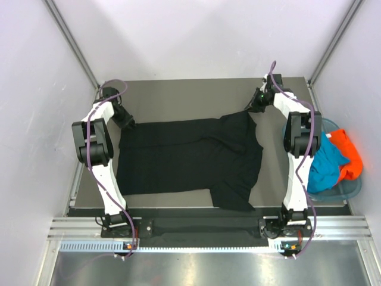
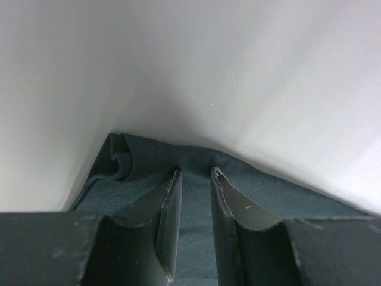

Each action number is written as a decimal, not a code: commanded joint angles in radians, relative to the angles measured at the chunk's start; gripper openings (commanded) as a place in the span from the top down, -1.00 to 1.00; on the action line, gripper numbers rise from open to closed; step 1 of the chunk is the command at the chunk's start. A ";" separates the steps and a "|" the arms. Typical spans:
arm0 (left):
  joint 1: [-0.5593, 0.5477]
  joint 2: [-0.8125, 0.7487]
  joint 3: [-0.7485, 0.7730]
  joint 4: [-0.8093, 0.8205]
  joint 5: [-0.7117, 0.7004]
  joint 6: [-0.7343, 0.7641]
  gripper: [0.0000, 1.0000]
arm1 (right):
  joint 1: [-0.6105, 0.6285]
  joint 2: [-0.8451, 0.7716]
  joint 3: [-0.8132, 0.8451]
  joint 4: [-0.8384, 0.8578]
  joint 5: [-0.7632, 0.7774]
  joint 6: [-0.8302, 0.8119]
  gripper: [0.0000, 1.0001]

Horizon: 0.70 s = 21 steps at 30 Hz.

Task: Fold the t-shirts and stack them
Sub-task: Fold the tshirt

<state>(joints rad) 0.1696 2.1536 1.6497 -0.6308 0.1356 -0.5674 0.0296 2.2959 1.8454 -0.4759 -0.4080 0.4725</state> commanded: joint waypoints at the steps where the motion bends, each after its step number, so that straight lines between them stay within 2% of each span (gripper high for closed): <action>1: 0.002 0.041 0.018 -0.024 -0.042 0.000 0.39 | -0.013 -0.042 -0.003 0.049 0.070 0.052 1.00; 5: 0.002 0.051 0.016 -0.032 -0.063 0.008 0.41 | -0.020 -0.191 -0.109 0.075 0.247 0.066 1.00; 6: 0.002 0.055 0.016 -0.032 -0.067 0.009 0.42 | -0.020 -0.219 -0.194 0.110 0.286 0.084 1.00; 12: 0.004 0.061 0.007 -0.024 -0.067 0.014 0.45 | -0.022 -0.311 -0.374 0.291 0.353 0.115 1.00; 17: 0.004 0.058 0.018 -0.014 -0.048 0.029 0.45 | -0.022 -0.189 -0.253 0.267 0.296 0.057 1.00; 21: 0.005 0.049 0.036 -0.015 -0.037 0.038 0.41 | -0.022 -0.096 -0.093 0.208 0.285 0.002 1.00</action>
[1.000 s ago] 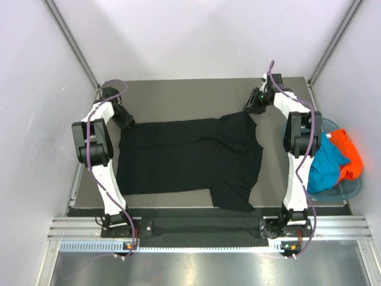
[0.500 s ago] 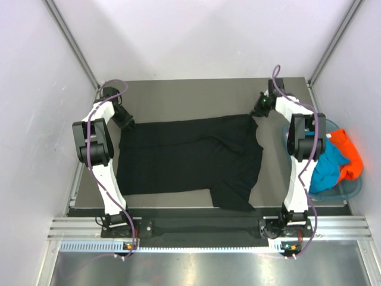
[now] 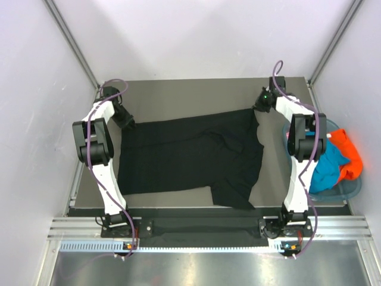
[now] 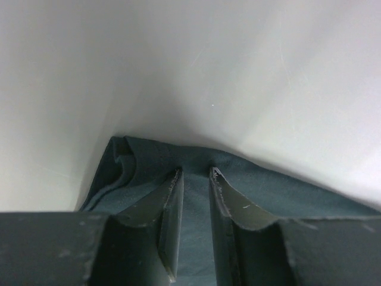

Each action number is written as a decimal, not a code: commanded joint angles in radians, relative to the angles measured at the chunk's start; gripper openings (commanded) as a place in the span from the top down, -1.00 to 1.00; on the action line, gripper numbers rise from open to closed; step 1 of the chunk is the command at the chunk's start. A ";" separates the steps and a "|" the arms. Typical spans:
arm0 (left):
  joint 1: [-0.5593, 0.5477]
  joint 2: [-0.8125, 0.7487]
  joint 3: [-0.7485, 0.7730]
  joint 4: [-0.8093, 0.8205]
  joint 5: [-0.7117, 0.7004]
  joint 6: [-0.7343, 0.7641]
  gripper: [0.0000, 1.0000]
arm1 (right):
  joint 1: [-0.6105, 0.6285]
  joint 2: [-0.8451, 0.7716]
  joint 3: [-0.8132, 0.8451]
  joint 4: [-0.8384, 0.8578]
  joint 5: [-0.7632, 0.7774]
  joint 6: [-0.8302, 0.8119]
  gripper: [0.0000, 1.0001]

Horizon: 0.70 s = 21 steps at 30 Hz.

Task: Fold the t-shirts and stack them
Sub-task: Fold the tshirt

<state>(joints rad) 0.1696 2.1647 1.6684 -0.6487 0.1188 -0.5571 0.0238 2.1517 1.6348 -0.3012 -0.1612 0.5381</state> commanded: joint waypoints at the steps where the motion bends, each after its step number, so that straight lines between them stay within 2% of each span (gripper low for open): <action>1: 0.004 0.029 0.025 -0.005 -0.021 0.029 0.38 | -0.015 0.062 0.140 0.013 0.034 -0.069 0.97; 3: 0.004 0.012 0.033 -0.018 -0.018 0.031 0.23 | -0.045 0.103 0.215 -0.036 0.017 -0.087 0.85; 4: 0.002 -0.015 0.036 -0.032 -0.019 0.029 0.15 | -0.045 0.111 0.236 -0.086 0.023 -0.096 0.64; 6: 0.001 -0.078 0.031 -0.051 -0.041 0.031 -0.11 | -0.045 0.097 0.272 -0.142 0.051 -0.121 0.39; 9: -0.019 -0.155 0.004 -0.074 -0.076 0.042 -0.21 | -0.038 0.045 0.318 -0.294 0.121 -0.176 0.18; 11: -0.053 -0.242 -0.039 -0.083 -0.084 0.055 -0.19 | -0.018 -0.036 0.295 -0.386 0.188 -0.223 0.15; 13: -0.109 -0.333 -0.106 -0.072 -0.061 0.060 -0.08 | 0.027 -0.151 0.237 -0.404 0.190 -0.251 0.15; 14: -0.133 -0.360 -0.130 -0.066 -0.051 0.060 -0.04 | 0.074 -0.194 0.162 -0.401 0.196 -0.280 0.16; 17: -0.238 -0.474 -0.215 -0.052 -0.053 0.052 0.02 | 0.199 -0.321 0.073 -0.412 0.193 -0.316 0.20; 21: -0.314 -0.623 -0.309 -0.057 -0.033 0.025 0.04 | 0.376 -0.415 -0.088 -0.398 0.190 -0.343 0.41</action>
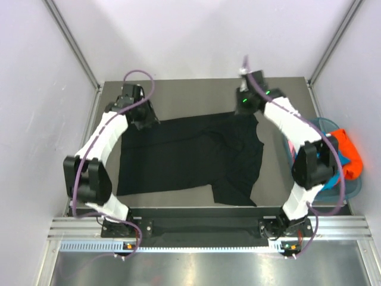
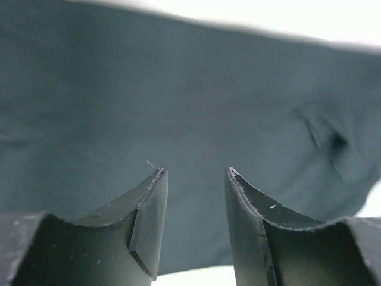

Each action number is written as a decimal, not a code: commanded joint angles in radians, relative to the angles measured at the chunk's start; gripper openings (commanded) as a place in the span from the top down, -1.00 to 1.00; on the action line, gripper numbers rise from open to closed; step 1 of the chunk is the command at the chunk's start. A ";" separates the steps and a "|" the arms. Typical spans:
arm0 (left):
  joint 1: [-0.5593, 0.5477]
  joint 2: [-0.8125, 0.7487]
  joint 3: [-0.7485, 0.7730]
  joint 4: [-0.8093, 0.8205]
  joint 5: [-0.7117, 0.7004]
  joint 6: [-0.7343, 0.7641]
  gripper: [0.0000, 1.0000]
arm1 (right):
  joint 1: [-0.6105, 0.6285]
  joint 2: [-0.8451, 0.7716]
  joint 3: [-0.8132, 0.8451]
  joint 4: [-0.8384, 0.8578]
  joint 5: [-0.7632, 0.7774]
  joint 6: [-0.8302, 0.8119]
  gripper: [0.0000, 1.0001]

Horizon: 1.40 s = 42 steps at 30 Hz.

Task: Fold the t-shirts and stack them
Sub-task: Fold the tshirt

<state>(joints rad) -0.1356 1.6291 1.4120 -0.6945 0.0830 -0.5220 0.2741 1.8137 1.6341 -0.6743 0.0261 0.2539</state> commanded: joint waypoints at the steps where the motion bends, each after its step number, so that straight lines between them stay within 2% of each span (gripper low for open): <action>1: -0.015 -0.112 -0.085 -0.017 0.004 -0.016 0.04 | 0.158 -0.085 -0.108 -0.009 0.006 -0.061 0.45; 3: -0.016 -0.182 -0.116 -0.026 0.006 -0.033 0.04 | 0.230 -0.071 -0.141 0.002 0.002 -0.061 0.56; 6: -0.016 -0.273 -0.177 -0.030 -0.002 -0.041 0.04 | 0.280 -0.013 -0.151 0.022 0.014 -0.062 0.57; 10: -0.018 -0.333 -0.206 -0.066 -0.017 -0.036 0.03 | 0.313 0.113 -0.119 0.032 0.034 -0.091 0.49; 15: -0.016 -0.376 -0.220 -0.092 -0.031 -0.029 0.03 | 0.333 0.190 -0.053 0.039 0.077 -0.133 0.42; 23: -0.016 -0.387 -0.231 -0.105 -0.031 -0.027 0.03 | 0.341 0.288 0.042 0.028 0.106 -0.150 0.42; 32: -0.016 -0.361 -0.225 -0.097 -0.017 -0.026 0.03 | 0.352 0.334 0.072 0.025 0.121 -0.162 0.38; 42: -0.016 -0.356 -0.228 -0.097 -0.022 -0.019 0.03 | 0.352 0.342 0.053 0.035 0.149 -0.179 0.58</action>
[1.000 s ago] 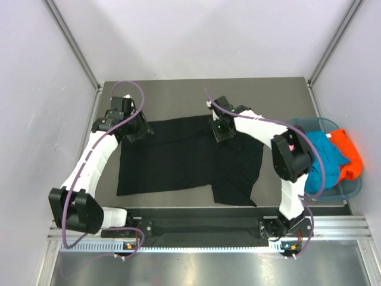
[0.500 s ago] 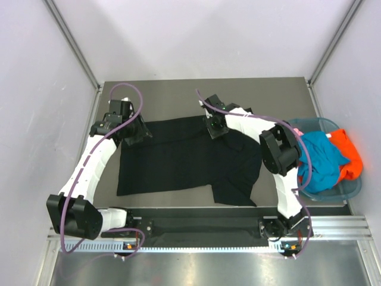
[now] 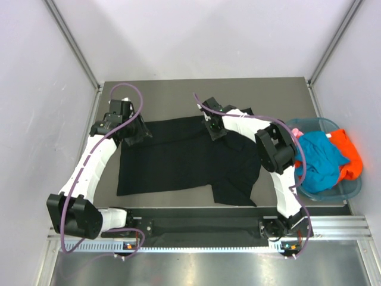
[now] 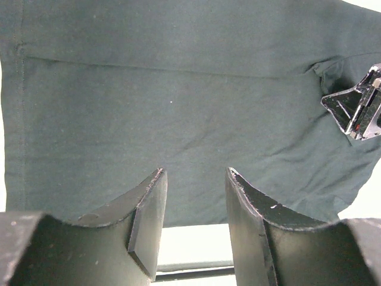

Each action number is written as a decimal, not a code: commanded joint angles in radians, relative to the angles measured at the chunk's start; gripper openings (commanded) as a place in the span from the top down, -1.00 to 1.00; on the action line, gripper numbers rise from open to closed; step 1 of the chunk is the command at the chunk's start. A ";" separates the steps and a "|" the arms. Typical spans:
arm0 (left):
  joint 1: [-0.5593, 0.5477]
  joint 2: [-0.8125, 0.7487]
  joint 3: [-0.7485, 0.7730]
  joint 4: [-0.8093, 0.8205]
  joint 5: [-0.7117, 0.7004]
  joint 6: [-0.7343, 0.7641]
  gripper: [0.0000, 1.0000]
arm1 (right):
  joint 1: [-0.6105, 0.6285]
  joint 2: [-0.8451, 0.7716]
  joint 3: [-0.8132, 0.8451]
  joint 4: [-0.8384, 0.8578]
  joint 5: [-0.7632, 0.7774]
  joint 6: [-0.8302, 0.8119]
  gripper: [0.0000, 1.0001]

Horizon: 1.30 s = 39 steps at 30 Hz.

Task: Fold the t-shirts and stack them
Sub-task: Fold the tshirt

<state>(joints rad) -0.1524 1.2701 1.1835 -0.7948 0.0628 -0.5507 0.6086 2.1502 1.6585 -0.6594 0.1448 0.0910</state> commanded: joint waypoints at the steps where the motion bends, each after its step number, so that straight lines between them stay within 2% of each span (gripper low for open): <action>1: 0.001 0.005 0.001 0.005 0.002 0.009 0.03 | 0.016 0.004 0.032 0.020 0.030 -0.016 0.61; 7: 0.001 0.015 0.001 0.008 0.008 0.011 0.03 | 0.017 -0.006 0.079 -0.012 0.026 -0.013 0.94; 12: 0.001 0.015 0.001 0.008 0.011 0.012 0.03 | 0.017 -0.023 0.119 -0.063 0.006 0.001 0.89; 16: -0.001 0.018 0.001 0.008 0.011 0.014 0.02 | 0.017 -0.015 0.185 -0.155 -0.045 0.019 1.00; 24: 0.002 0.025 0.001 0.008 0.009 0.020 0.03 | 0.019 -0.013 0.230 -0.305 -0.229 0.067 1.00; 31: 0.004 0.025 -0.002 0.005 0.017 0.025 0.03 | 0.019 -0.020 0.208 -0.322 -0.313 0.076 0.98; 34: 0.004 0.031 -0.008 0.005 0.019 0.028 0.02 | 0.019 -0.018 0.202 -0.313 -0.318 0.078 0.85; 35: 0.004 0.031 -0.010 0.006 0.022 0.029 0.02 | 0.019 -0.016 0.199 -0.307 -0.318 0.079 0.55; 37: 0.004 0.040 -0.013 0.006 0.022 0.031 0.02 | 0.010 -0.026 0.204 -0.304 -0.292 0.082 0.39; 38: 0.004 0.043 -0.012 0.008 0.019 0.029 0.00 | 0.003 -0.038 0.204 -0.290 -0.277 0.088 0.20; 39: 0.004 0.046 -0.010 0.008 0.020 0.028 0.00 | -0.007 -0.071 0.199 -0.276 -0.265 0.105 0.13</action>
<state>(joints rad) -0.1520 1.3045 1.1797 -0.7944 0.0742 -0.5358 0.6079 2.1498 1.8408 -0.9577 -0.1394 0.1699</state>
